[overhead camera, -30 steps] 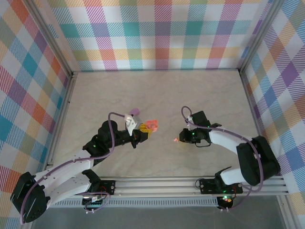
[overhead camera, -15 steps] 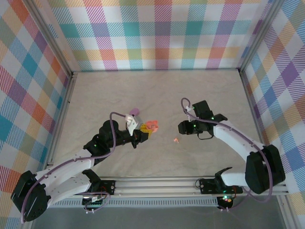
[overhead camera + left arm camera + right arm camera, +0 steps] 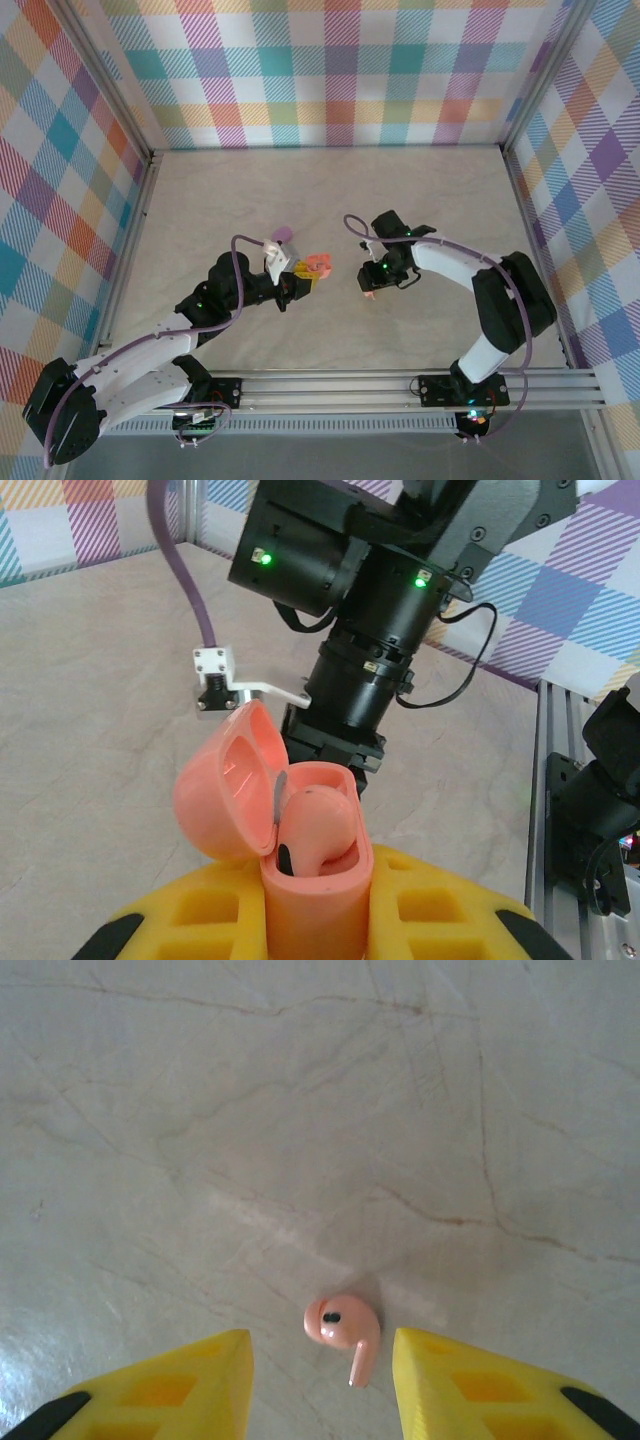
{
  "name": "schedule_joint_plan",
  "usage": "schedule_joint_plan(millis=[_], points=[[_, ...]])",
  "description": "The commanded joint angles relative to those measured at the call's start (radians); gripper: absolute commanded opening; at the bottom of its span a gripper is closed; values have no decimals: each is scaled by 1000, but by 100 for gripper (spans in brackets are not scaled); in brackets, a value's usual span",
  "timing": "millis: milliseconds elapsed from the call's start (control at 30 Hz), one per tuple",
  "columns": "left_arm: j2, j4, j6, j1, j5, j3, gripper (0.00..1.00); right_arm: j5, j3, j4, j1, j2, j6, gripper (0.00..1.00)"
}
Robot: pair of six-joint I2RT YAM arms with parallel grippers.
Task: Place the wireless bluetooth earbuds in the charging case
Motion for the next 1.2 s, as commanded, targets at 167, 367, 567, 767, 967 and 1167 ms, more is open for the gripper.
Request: schedule_joint_plan(millis=[167,367,567,767,967,1167], points=[[-40,-15,20,-7,-14,20,0,48,69,-87,41,73,-33,41],[-41,-16,22,-8,-15,18,0,80,76,-123,66,101,-33,38],[-41,-18,25,-8,-14,20,0,109,72,-141,76,118,-25,36],[-42,-22,24,-8,-13,20,0,121,96,-152,83,146,-14,36],[-55,-33,25,-8,-18,20,0,93,123,-133,97,152,6,36],[-64,-43,26,-7,-21,20,0,100,133,-137,105,195,13,36]])
